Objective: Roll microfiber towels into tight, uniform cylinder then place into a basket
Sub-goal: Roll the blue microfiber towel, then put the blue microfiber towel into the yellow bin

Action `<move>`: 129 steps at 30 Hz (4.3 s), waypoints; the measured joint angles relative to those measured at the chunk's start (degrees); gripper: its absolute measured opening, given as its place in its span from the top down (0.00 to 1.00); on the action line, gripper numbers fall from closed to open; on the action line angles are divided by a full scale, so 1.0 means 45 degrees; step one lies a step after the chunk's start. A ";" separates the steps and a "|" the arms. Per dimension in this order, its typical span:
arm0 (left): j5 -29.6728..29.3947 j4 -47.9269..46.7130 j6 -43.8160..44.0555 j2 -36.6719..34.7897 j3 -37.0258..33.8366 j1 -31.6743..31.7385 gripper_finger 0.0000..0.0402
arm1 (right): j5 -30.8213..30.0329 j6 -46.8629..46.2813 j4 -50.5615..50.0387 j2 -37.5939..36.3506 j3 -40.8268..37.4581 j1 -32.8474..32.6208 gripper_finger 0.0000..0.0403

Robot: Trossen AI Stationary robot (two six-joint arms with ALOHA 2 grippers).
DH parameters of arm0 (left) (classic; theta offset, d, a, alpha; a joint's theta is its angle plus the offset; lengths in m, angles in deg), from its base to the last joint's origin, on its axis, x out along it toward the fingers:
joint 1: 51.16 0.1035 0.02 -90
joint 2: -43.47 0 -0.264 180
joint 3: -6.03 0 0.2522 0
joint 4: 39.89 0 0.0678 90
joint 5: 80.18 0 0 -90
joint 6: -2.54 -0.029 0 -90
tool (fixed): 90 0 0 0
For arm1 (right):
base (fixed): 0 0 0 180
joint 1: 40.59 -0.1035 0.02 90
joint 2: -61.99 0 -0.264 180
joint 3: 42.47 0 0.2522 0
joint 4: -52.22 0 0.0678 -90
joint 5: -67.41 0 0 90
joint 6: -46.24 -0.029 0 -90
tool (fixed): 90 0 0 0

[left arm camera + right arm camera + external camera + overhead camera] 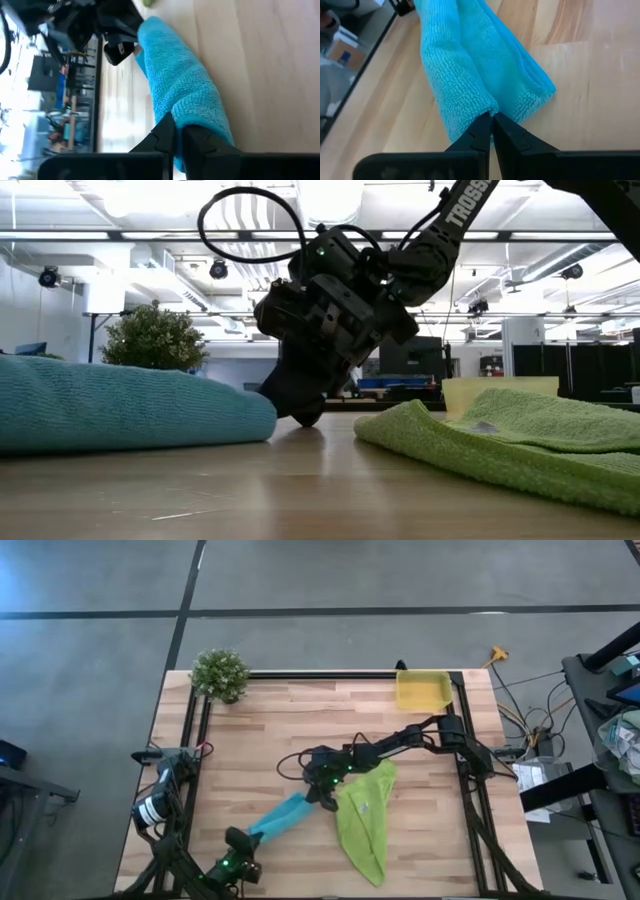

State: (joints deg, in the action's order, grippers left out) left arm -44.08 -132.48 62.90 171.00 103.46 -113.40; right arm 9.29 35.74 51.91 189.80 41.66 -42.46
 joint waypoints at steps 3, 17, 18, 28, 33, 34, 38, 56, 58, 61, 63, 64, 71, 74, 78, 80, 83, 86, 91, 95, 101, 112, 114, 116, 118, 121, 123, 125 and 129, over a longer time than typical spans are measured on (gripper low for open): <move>-0.0349 0.0497 0.1194 -0.0015 -0.0097 -0.0043 1.00 | -0.0017 0.0526 -0.0530 -0.0303 -0.0012 -0.0015 0.97; -0.1593 0.4103 0.4754 -0.0035 -0.1071 -0.0112 1.00 | -0.0006 0.1844 -0.2287 -0.1009 -0.0096 0.0000 0.97; -0.1612 0.4210 0.5172 -0.0035 -0.1230 -0.0115 1.00 | -0.0011 0.1969 -0.2298 -0.1024 -0.0092 0.0000 0.97; -0.2421 0.4225 1.0571 0.0012 -0.2749 -0.1073 1.00 | -0.1561 0.4485 -0.3245 -0.2187 -0.0121 0.0000 0.97; -0.2606 0.5245 1.0689 -0.0015 -0.3103 -0.1142 1.00 | -0.2157 0.5266 -0.4209 -0.2686 -0.0116 0.0008 0.97; -0.2765 0.5567 1.0371 -0.0010 -0.3114 -0.1137 1.00 | -0.2153 0.5359 -0.4278 -0.2719 -0.0113 0.0005 0.97; -0.3089 0.6187 0.9898 -0.0005 -0.3121 -0.1093 1.00 | -0.2162 0.5893 -0.4427 -0.2851 -0.0112 0.0000 0.97; -0.2856 0.6085 1.1876 -0.0243 -0.3509 -0.0962 1.00 | -0.4189 1.2433 -0.3197 -0.3787 -0.0058 -0.1964 0.97; -0.2864 0.6088 1.2126 -0.0336 -0.3553 -0.0896 1.00 | -0.4541 1.3352 -0.3228 -0.3787 -0.0058 -0.2064 0.96; -0.2769 0.6108 1.2316 -0.0673 -0.3662 -0.0707 1.00 | -0.4585 1.4097 -0.3183 -0.3732 -0.0039 -0.2073 0.91; -0.2756 0.6099 1.2520 -0.0926 -0.3783 -0.0503 1.00 | -0.4873 1.3997 -0.3220 -0.3636 0.0020 -0.2069 0.85; -0.2760 0.6141 1.2592 -0.1050 -0.3836 -0.0414 1.00 | -0.5143 1.3900 -0.3231 -0.3603 0.0058 -0.2064 0.82; -0.3002 0.6203 1.3162 -0.1646 -0.3971 0.0003 1.00 | -0.6132 1.2785 -0.2386 -0.3603 0.0102 -0.2055 0.51; -0.3524 0.6215 1.3172 -0.1889 -0.4080 0.0010 1.00 | -0.6527 1.2523 -0.1758 -0.3507 0.0123 -0.2059 0.40; -0.3777 0.6684 1.3169 -0.2138 -0.4344 0.0006 1.00 | -0.6766 1.2481 -0.1713 -0.2796 0.0593 -0.2064 0.31; -0.3771 0.7151 1.3177 -0.2138 -0.4560 0.0005 1.00 | -0.6771 1.2516 -0.2131 -0.2313 0.1057 -0.2074 0.30; -0.3766 0.8220 1.3137 -0.2133 -0.4951 0.0009 1.00 | -0.6771 1.2564 -0.3085 -0.1503 0.2032 -0.2084 0.29; -0.3764 0.8916 1.3088 -0.2133 -0.5287 -0.0017 1.00 | -0.6771 1.2565 -0.4143 -0.0664 0.3082 -0.2084 0.29; -0.3779 0.9325 1.3085 -0.2133 -0.5563 -0.0063 1.00 | -0.6766 1.2564 -0.5621 0.0462 0.4690 -0.2084 0.29; -0.3803 0.9497 1.2900 -0.2133 -0.5573 -0.0090 1.00 | -0.6929 1.2338 -0.6051 0.1067 0.5767 -0.2079 0.29; -0.3805 0.9674 1.2735 -0.2133 -0.5583 -0.0102 1.00 | -0.7096 1.2093 -0.7037 0.1254 0.6587 -0.2090 0.37; -0.3887 0.9748 1.1899 -0.2133 -0.5504 -0.0131 1.00 | -0.7202 1.2630 -0.7308 0.1494 0.6761 -0.2428 0.56; -0.3739 0.9758 1.1011 -0.2133 -0.5356 -0.0128 1.00 | -0.7377 1.2550 -0.7322 0.1507 0.6761 -0.2428 0.62; -0.3699 0.9757 1.0291 -0.2133 -0.5260 -0.0121 1.00 | -0.7395 1.2500 -0.7339 0.1507 0.6761 -0.2384 0.70; -0.3621 0.9726 1.0048 -0.2133 -0.5243 -0.0120 0.98 | -0.7396 1.2489 -0.7322 0.1499 0.6761 -0.2341 0.78; -0.3121 0.9656 0.9445 -0.2134 -0.5268 -0.0112 0.91 | -0.7436 1.2476 -0.7481 0.1492 0.6840 -0.2297 0.91; -0.2723 0.9413 0.9180 -0.2262 -0.5297 -0.0112 0.85 | -0.7446 1.2447 -0.7772 0.1487 0.6918 -0.2214 0.95; -0.2522 0.9021 0.8830 -0.2591 -0.5302 -0.0150 0.78 | -0.7443 1.2127 -0.8242 0.1487 0.7113 -0.2031 0.95; -0.2511 0.8273 0.7432 -0.3697 -0.5305 -0.0302 0.67 | -0.7443 1.1260 -0.9985 0.1449 0.7771 -0.1403 0.96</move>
State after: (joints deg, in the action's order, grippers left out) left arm -55.38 -95.25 96.35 154.36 79.59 -114.76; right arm -24.20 86.41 6.97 196.32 76.63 -48.78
